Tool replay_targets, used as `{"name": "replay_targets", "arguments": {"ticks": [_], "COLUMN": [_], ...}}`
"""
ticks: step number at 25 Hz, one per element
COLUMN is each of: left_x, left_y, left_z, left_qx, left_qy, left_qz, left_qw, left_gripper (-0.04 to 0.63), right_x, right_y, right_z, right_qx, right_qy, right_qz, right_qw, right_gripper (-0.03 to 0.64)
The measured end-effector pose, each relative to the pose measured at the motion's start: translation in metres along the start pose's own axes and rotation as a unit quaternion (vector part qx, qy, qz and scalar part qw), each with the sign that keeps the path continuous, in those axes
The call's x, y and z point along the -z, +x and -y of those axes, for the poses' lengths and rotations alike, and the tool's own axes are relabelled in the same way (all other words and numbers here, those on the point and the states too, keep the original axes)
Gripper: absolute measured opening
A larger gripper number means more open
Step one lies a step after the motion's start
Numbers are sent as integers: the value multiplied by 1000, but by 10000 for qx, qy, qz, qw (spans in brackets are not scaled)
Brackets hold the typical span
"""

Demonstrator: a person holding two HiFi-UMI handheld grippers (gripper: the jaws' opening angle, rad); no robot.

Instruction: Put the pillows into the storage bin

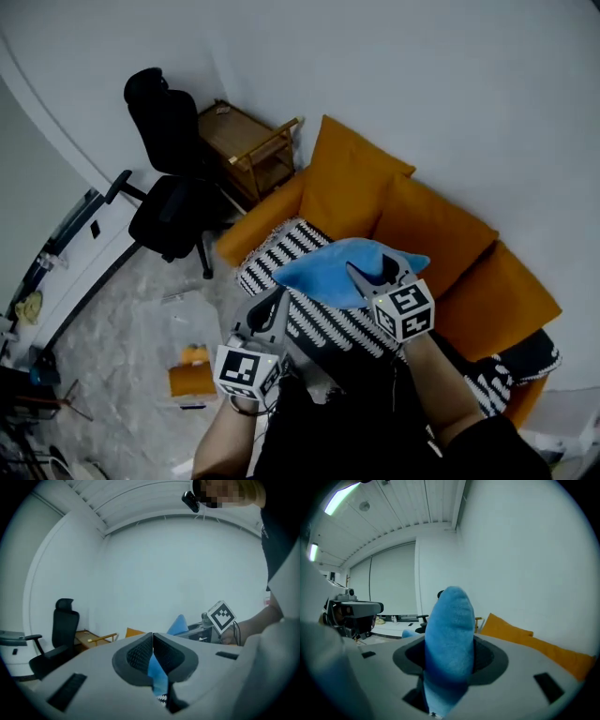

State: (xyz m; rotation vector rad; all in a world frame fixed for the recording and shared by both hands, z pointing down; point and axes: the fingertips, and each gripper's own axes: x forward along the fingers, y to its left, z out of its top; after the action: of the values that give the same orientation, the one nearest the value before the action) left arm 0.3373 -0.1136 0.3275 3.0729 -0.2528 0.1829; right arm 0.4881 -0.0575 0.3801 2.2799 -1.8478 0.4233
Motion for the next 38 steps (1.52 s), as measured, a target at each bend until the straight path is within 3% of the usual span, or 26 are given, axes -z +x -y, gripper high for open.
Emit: {"name": "replay_targets", "arguments": {"ticks": [7, 13, 18, 21, 24, 27, 33, 38], "left_x": [23, 43, 63, 72, 84, 95, 123, 156], "left_y": [-121, -251, -377, -447, -508, -555, -604, -613], "left_z": [-68, -117, -157, -182, -205, -226, -260, -279], "left_qx": [-1427, -2423, -3177, -3446, -3674, -3751, -3872, -3989], "left_qy": [-322, -498, -811, -725, -916, -928, -1079, -1382], "left_qz": [-44, -86, -74, 78, -38, -53, -75, -77], "left_qw": [9892, 9689, 9447, 9359, 9255, 9223, 9156, 9065], "left_gripper": [6, 6, 6, 6, 6, 6, 6, 6], "right_x": [1, 1, 12, 18, 26, 35, 61, 92], "right_y": [60, 96, 116, 125, 132, 142, 167, 192], "right_z": [-132, -278, -404, -475, -542, -601, -681, -718], "right_qx": [-1304, -2286, -2834, -3017, -3202, -3347, -3532, -3714], "right_qy": [-324, -615, -823, -828, -828, -846, -885, -1051], "right_qz": [-176, -407, -562, -633, -701, -772, -973, -1271], "right_qw": [9908, 9707, 9538, 9477, 9411, 9353, 9263, 9137], "right_gripper": [227, 227, 229, 229, 229, 230, 230, 232]}}
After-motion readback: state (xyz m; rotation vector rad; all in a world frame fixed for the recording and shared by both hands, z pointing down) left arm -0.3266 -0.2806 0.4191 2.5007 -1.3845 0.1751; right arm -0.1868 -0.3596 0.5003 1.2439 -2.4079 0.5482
